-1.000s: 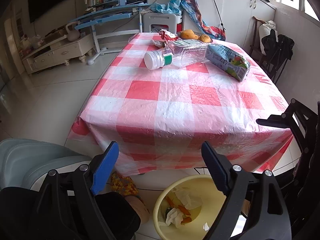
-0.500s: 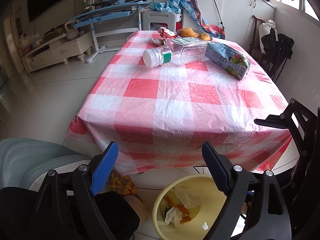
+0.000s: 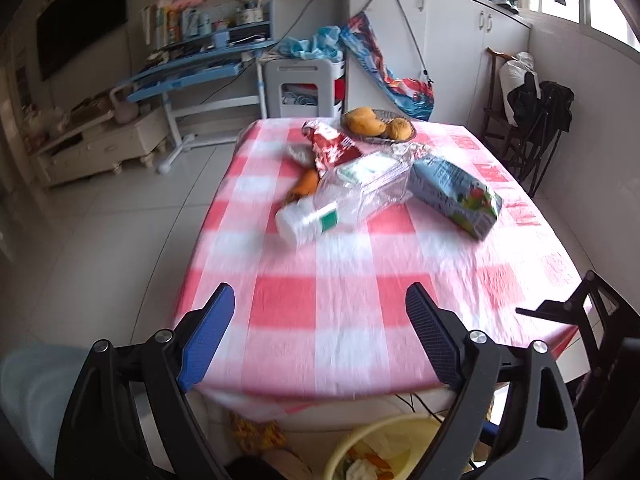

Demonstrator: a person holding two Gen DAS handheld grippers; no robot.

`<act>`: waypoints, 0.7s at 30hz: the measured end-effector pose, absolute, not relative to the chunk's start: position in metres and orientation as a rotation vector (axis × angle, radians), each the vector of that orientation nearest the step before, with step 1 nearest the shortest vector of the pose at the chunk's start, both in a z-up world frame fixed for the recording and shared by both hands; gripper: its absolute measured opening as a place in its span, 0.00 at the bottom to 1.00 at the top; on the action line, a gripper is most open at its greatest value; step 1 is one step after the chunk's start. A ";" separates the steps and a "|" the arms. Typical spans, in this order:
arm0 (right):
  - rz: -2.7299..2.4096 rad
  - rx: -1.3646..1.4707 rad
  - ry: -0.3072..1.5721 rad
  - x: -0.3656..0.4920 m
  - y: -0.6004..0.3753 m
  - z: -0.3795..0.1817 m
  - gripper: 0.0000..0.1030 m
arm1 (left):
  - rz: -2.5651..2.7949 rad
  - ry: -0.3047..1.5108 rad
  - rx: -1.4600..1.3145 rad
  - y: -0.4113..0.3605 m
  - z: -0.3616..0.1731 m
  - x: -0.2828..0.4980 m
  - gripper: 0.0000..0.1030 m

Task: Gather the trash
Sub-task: 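Move both open tools over the table toward the water bottle and milk carton, then close the left tool on the clear water bottle while the right tool grasps the blue milk carton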

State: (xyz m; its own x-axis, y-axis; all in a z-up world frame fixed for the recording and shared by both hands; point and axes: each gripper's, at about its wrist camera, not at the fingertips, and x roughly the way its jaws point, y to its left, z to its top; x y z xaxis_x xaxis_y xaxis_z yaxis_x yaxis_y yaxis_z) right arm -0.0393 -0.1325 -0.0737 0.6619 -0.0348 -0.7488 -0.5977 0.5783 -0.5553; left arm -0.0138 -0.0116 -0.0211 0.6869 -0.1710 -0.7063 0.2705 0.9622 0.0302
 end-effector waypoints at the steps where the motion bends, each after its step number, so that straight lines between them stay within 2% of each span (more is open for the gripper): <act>1: 0.367 -0.910 0.796 -0.036 -0.136 -0.072 0.90 | -0.258 0.775 0.154 -0.016 -0.021 -0.006 0.82; 10: 0.346 -0.749 0.743 0.016 -0.166 -0.039 0.92 | -0.322 0.763 0.340 -0.069 -0.035 0.069 0.82; 14: 0.291 -0.712 0.639 0.030 -0.172 -0.024 0.92 | -0.351 0.754 0.379 -0.086 -0.037 0.090 0.82; 21: 0.199 -0.671 0.661 0.076 -0.187 -0.031 0.92 | -0.390 0.774 0.404 -0.108 -0.044 0.117 0.82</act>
State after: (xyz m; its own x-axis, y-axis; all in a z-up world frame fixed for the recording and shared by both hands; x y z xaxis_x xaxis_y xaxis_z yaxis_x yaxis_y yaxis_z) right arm 0.0758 -0.1875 -0.0311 0.7793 -0.0359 -0.6256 -0.3749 0.7732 -0.5115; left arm 0.1173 -0.1078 -0.0442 0.6520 -0.1882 -0.7345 0.4776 0.8543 0.2051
